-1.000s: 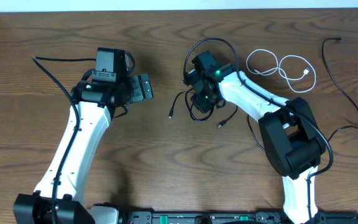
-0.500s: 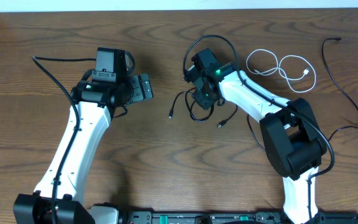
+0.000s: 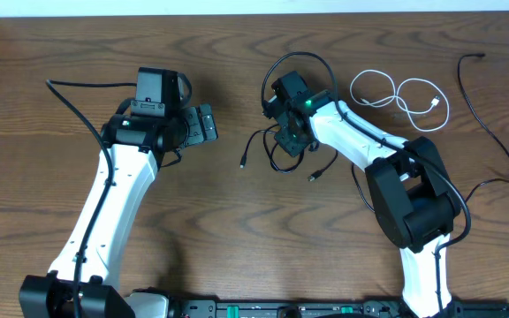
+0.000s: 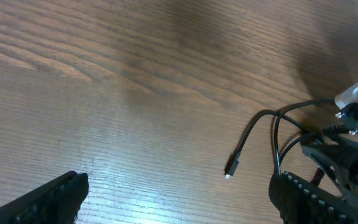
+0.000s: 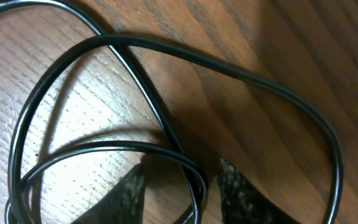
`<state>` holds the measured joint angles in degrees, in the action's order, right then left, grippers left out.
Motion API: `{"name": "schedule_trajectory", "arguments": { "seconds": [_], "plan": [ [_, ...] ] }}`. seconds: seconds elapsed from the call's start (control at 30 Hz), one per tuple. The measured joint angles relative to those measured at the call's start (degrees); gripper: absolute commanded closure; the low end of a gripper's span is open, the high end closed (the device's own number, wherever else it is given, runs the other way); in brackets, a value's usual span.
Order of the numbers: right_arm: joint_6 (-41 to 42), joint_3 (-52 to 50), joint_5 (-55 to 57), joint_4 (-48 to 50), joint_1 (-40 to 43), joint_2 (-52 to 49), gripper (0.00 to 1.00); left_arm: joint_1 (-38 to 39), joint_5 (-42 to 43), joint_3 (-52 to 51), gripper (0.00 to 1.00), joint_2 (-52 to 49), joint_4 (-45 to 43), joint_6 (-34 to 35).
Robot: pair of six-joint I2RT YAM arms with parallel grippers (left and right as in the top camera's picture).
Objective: Untangle cables
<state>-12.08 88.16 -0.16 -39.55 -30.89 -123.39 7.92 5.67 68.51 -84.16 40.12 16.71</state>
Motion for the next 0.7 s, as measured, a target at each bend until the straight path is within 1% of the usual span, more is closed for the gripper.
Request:
{"name": "schedule_trajectory", "arguments": {
  "seconds": [0.07,0.1,0.13,0.2,0.23,0.53,0.7],
  "plan": [
    [0.00,-0.17,0.02,0.46,0.00,0.00,0.55,0.00,0.00,0.00,0.02,0.00,0.00,0.00],
    [0.22,-0.48,0.00,0.92,0.02,0.00,0.60,0.00,0.00,0.00,0.02,0.00,0.00,0.00],
    [0.37,-0.59,0.00,1.27,0.02,0.00,0.72,0.00,0.00,0.00,0.02,0.00,0.00,0.00],
    [0.63,-0.63,-0.02,1.60,0.02,0.00,0.88,0.00,0.00,0.00,0.02,0.00,-0.02,0.00],
    [0.87,-0.70,-0.04,1.68,0.02,0.00,0.98,0.00,0.00,0.00,0.02,0.00,-0.02,0.00],
    [0.83,-0.66,-0.42,1.57,0.24,1.57,0.99,0.00,0.00,0.00,0.02,0.00,-0.02,0.00],
    [0.85,0.15,4.13,2.38,1.25,10.05,0.99,0.00,0.00,0.00,0.02,0.00,0.00,0.00]
  ]
}}
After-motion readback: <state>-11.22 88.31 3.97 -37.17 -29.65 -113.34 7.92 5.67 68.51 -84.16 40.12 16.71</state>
